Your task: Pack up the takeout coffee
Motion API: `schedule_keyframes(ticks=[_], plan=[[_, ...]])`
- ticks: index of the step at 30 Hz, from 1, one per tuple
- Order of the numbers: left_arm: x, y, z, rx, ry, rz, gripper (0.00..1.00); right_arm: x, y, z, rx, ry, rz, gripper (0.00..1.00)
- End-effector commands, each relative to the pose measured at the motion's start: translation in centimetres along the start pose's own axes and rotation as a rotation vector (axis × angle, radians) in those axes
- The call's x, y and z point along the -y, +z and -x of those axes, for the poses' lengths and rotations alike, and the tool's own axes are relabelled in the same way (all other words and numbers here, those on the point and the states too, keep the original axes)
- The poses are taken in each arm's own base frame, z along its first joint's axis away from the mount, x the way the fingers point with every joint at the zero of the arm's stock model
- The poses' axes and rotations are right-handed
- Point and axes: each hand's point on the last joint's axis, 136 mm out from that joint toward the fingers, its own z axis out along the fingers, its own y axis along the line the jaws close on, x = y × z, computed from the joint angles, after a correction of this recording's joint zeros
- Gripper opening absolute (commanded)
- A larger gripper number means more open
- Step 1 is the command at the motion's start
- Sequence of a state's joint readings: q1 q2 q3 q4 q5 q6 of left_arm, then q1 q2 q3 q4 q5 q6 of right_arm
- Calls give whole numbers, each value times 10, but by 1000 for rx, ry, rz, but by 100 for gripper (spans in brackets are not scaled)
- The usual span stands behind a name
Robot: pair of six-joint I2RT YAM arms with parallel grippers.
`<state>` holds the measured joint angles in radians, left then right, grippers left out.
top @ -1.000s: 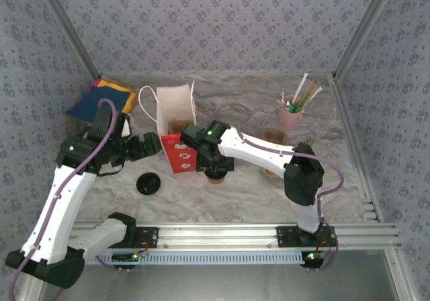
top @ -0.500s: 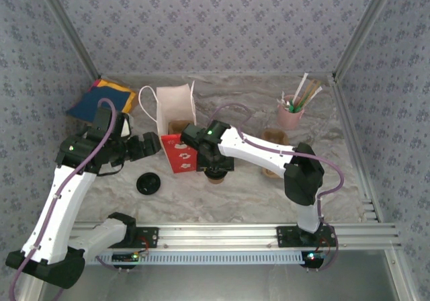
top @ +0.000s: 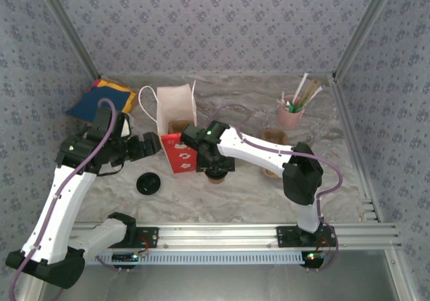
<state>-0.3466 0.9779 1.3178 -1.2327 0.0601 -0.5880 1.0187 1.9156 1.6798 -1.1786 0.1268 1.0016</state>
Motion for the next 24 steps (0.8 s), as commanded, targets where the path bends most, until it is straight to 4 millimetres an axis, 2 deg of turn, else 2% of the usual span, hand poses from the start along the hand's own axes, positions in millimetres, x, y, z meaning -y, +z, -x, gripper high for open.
schedule_keyframes(ticks=[1,24], plan=[[-1,0,-4,-13,6,-5,100,12,8,-2,-19,-6,-57,77],[2,-1,-5,-19,2,-23,100,13,19,-2,-31,-8,-58,74]])
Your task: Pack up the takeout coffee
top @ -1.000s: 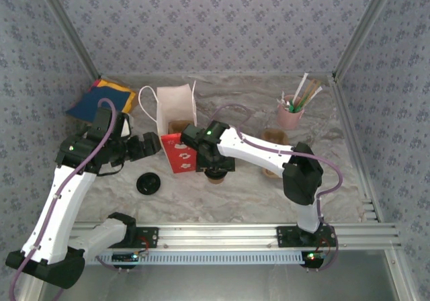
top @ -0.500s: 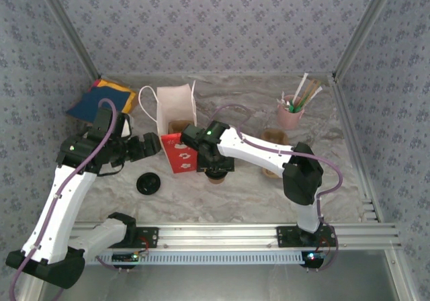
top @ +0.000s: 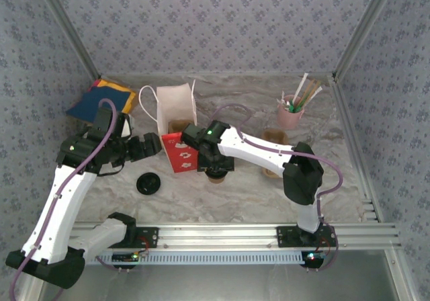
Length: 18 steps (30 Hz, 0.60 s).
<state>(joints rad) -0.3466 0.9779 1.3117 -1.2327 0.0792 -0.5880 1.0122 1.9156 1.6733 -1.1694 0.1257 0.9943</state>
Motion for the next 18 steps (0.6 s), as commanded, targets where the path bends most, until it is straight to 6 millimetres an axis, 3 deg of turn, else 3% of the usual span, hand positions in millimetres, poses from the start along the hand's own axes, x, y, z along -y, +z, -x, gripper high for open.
schedule_keyframes(ticks=[1,18], plan=[[0,-2,-2,-4,2,-11,100,12,18,-4,-32,-7,-62,74],[-1,-2,-3,-6,4,-7,100,10,21,-3,-37,-6,-58,75]])
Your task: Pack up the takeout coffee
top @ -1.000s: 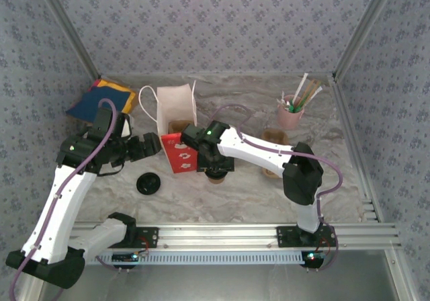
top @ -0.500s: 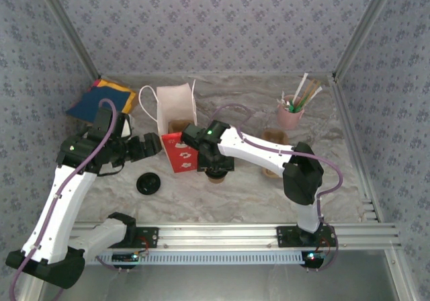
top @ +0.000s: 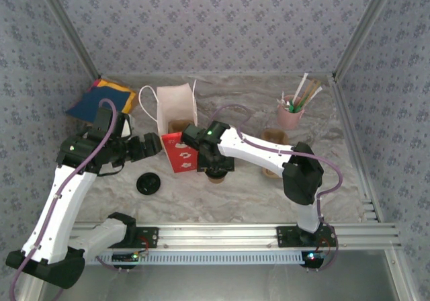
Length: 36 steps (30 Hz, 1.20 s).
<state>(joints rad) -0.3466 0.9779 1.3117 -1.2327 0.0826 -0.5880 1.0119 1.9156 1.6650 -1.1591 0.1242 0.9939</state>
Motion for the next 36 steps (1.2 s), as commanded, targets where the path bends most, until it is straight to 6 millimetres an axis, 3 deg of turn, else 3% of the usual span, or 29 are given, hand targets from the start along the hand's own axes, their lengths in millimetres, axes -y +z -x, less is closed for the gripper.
schedule_keyframes(ticks=[1,7,26,36], plan=[[-2,-2,-2,-4,4,-4,100,11,19,-3,-36,-8,-59,75],[-2,-2,-3,-4,4,-4,100,10,17,-3,-33,-8,-52,64],[2,-6,1,8,-1,-18,100,26,-18,-5,17,-14,-53,65],[15,-31,21,86,-27,-55,100,43,-32,-12,33,-64,-48,65]])
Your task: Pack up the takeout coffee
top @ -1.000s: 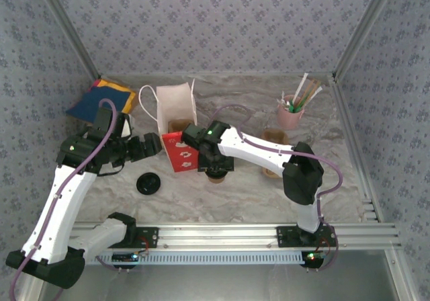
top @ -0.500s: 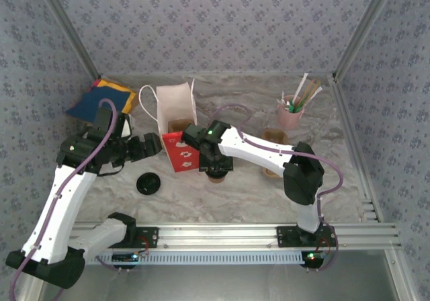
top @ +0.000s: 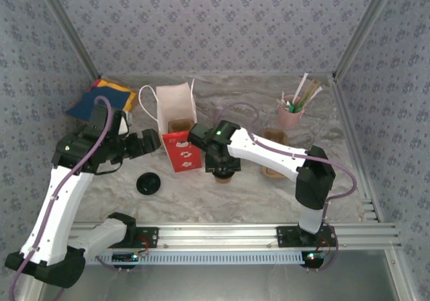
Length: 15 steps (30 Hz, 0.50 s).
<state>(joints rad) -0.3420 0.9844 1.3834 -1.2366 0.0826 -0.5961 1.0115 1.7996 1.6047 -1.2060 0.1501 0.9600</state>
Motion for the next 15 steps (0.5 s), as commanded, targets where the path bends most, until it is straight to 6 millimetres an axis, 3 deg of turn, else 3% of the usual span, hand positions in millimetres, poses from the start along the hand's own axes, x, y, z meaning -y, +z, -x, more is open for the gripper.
schedule_keyframes(ticks=[1,5,8,15], plan=[[9,-17,11,43,-22,-30,100,19,-7,-6,8,-35,-39,65],[17,-32,24,70,-19,-40,100,28,-10,-12,18,-46,-15,65],[26,-32,30,67,-36,-63,98,40,-14,-15,29,-52,-3,65],[43,8,32,-41,-52,-37,86,65,-18,-23,29,-79,40,65]])
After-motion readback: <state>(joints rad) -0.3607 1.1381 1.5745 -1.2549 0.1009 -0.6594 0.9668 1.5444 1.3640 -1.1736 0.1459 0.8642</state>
